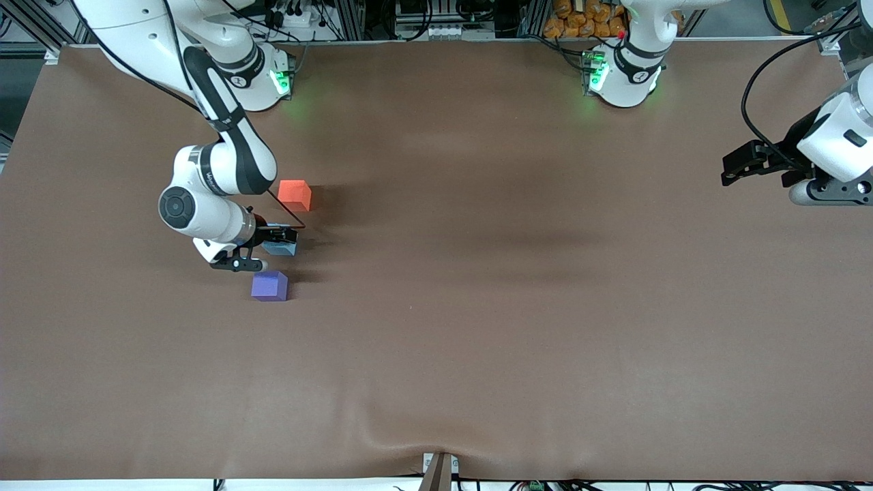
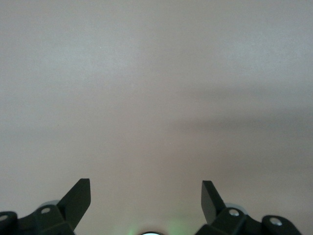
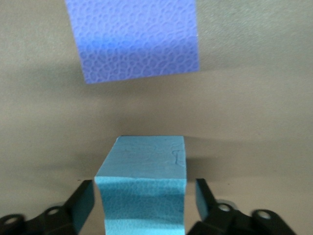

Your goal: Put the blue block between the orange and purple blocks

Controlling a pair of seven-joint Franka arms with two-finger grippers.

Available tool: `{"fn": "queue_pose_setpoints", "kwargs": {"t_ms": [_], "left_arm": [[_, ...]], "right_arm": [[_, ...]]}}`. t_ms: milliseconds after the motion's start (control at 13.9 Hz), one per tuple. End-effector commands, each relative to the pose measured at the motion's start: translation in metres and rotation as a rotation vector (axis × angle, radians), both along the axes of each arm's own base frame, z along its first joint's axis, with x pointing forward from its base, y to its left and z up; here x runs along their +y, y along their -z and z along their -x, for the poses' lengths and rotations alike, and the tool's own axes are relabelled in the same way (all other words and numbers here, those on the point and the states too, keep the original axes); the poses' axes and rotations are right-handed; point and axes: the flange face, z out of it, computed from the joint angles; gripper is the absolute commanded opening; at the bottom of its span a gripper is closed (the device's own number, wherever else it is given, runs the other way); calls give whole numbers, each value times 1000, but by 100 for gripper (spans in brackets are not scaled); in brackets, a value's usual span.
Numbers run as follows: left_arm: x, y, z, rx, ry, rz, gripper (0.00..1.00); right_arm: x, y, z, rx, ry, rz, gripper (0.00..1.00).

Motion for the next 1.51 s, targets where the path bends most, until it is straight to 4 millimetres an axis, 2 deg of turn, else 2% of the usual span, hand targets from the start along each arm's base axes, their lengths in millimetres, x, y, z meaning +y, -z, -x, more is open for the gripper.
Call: {"fn": "queue_pose_setpoints", "kwargs": {"t_ms": [0,72,144,288,361,433,505,649,721,793,938,1082,1226,1442], "left_arm": [[-6,-3,-2,-11,30,-12,100],[-16,-3,-1,-11,50,-15,100],[-21,-4,0,-14,59,-22,100],[-23,-4,0,-14,64,-27,100],[-22,-4,0,-14,63,-27,100],[-19,-4,0,-14,58,-25,100],[-18,-4,0,-15,57,-27,100],[-18,-6,0,-18,55,-27,100],[-17,-6,0,-18,53,-25,100],[-18,-6,0,-20,55,-25,100],[-15,-13,0,-33,50,-23,100],[-12,-17,-2,-42,42,-19,100],[-11,-17,-2,-44,41,-19,100],[-10,-18,-3,-47,39,-18,100]], "right_arm": [[18,-37,-8,25,-37,-36,100],[18,-61,-17,41,-40,-49,100],[17,-94,-31,67,-50,-66,100],[21,-169,-63,106,-86,-87,100],[10,-203,-77,84,-87,-90,100],[-14,-246,-96,36,-88,-76,100],[-33,-282,-106,36,-116,-51,100],[-49,-334,-115,41,-152,-19,100],[-56,-357,-111,36,-146,-12,100],[-67,-372,-108,26,-133,-3,100],[-92,-427,-92,-34,-108,-31,100],[-99,-437,-83,-10,-100,-13,100],[-95,-481,-55,-106,-96,31,100],[-101,-471,-20,-188,-83,31,100]]}}
